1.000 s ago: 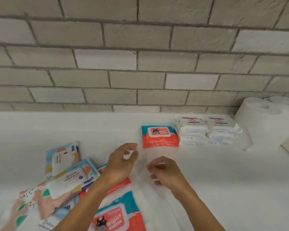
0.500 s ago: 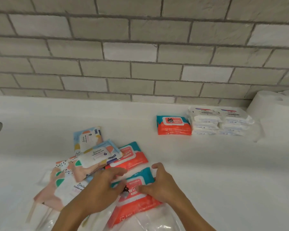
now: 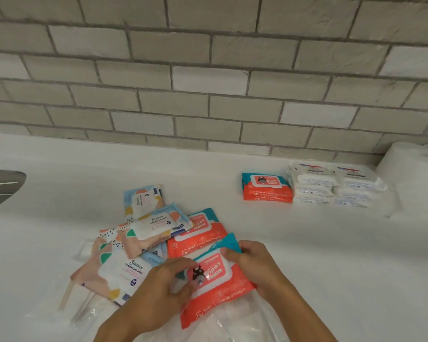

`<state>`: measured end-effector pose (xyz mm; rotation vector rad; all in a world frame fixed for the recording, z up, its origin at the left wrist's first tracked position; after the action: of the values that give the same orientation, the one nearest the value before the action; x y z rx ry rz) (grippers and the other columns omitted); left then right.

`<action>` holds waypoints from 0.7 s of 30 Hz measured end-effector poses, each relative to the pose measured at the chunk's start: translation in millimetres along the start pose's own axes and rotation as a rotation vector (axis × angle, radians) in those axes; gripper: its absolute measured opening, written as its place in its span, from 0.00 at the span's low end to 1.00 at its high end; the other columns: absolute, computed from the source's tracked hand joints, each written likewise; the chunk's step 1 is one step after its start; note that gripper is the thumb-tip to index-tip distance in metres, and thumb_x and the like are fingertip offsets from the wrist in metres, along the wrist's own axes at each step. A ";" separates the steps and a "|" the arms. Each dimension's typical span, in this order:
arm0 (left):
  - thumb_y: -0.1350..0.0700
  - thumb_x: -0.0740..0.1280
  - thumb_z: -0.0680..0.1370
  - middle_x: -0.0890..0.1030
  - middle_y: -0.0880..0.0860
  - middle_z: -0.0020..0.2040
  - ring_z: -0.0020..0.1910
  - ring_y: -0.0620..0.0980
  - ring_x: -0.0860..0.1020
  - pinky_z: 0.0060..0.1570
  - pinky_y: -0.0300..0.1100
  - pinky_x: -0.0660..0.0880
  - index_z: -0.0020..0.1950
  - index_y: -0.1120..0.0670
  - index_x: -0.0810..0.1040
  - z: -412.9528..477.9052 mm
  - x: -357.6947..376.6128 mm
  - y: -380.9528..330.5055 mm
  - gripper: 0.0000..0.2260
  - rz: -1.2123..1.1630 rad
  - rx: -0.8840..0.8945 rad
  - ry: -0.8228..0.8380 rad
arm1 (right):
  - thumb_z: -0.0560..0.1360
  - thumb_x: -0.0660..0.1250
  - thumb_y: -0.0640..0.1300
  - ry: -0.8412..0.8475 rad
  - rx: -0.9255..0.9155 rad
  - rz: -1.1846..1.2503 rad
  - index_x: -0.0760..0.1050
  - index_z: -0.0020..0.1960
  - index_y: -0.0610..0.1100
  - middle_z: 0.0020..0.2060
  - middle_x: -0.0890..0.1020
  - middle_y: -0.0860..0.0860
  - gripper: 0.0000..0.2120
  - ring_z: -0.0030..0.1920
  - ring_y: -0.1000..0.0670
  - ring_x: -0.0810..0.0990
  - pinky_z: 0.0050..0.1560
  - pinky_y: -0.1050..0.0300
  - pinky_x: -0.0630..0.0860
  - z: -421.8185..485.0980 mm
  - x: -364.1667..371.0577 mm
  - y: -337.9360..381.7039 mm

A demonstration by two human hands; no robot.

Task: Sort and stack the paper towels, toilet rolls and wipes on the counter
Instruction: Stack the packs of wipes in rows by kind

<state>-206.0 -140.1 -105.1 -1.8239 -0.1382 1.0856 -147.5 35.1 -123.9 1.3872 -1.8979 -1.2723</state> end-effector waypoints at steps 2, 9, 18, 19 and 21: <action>0.49 0.68 0.78 0.69 0.29 0.59 0.63 0.37 0.72 0.50 0.26 0.75 0.61 0.35 0.70 -0.9 4.4 2.0 0.15 -0.038 0.001 0.014 | 0.75 0.72 0.46 0.011 -0.003 0.109 0.77 0.53 0.43 0.43 0.87 0.46 0.10 0.41 0.45 0.87 0.44 0.50 0.84 -4.8 -7.4 4.6; 0.36 0.65 0.69 0.71 0.40 0.70 0.67 0.43 0.72 0.63 0.40 0.75 0.71 0.36 0.65 3.6 15.1 14.3 0.29 -0.214 -0.145 -0.006 | 0.76 0.70 0.44 0.024 -0.071 0.263 0.74 0.60 0.45 0.45 0.87 0.46 0.13 0.42 0.43 0.87 0.39 0.50 0.83 -18.9 -32.7 22.4; 0.50 0.75 0.65 0.85 0.57 0.53 0.47 0.58 0.85 0.45 0.54 0.82 0.66 0.48 0.74 13.7 16.9 5.8 0.30 -1.113 -0.317 -0.184 | 0.76 0.71 0.44 0.085 -0.091 0.443 0.71 0.65 0.45 0.49 0.86 0.43 0.20 0.46 0.40 0.86 0.36 0.50 0.83 -20.2 -5.5 30.3; 0.50 0.75 0.64 0.86 0.57 0.50 0.46 0.58 0.86 0.43 0.53 0.83 0.64 0.49 0.75 13.7 15.1 5.9 0.28 -1.099 -0.317 -0.190 | 0.76 0.71 0.44 0.094 -0.087 0.451 0.71 0.65 0.44 0.49 0.86 0.43 0.19 0.46 0.40 0.86 0.38 0.49 0.84 -19.9 1.0 32.0; 0.51 0.75 0.64 0.86 0.58 0.46 0.43 0.59 0.86 0.40 0.50 0.83 0.59 0.51 0.77 13.6 10.5 8.9 0.24 -1.085 -0.324 -0.222 | 0.76 0.70 0.44 0.110 -0.089 0.445 0.72 0.63 0.44 0.49 0.86 0.43 0.17 0.47 0.40 0.86 0.41 0.48 0.84 -17.1 12.5 36.8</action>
<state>-212.8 -130.2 -120.2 -1.5054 -1.3242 0.4676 -156.5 19.0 -85.6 0.9005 -1.9086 -1.0239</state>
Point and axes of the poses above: each hand's wrist, its own z-axis towards the middle knuckle, its own x-axis out of the palm, y = z × x, the point moved 9 cm from there along z, towards the middle knuckle
